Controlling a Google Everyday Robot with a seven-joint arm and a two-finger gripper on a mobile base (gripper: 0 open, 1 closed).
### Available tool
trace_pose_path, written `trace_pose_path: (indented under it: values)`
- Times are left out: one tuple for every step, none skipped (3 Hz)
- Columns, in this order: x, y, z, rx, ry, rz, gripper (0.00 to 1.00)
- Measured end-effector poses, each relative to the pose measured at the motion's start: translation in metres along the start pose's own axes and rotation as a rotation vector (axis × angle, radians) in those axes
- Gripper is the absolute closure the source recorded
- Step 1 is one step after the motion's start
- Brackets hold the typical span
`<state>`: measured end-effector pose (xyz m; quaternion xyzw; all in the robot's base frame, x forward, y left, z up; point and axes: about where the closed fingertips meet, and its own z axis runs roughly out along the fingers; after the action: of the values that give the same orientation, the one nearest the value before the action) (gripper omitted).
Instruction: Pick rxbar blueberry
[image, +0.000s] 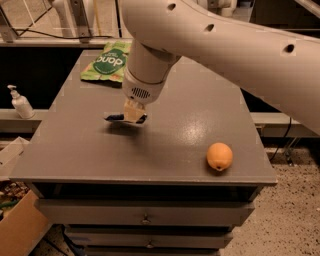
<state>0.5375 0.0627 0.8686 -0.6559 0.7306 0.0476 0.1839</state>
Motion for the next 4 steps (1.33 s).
trace_pose_path:
  values:
    - [0.000, -0.004, -0.006, 0.006, 0.001, 0.000, 1.00]
    - [0.000, -0.004, -0.007, 0.007, 0.001, 0.000, 1.00]
    - [-0.002, -0.013, -0.030, 0.017, -0.026, 0.002, 1.00]
    - [-0.014, -0.032, -0.088, 0.048, -0.124, -0.011, 1.00]
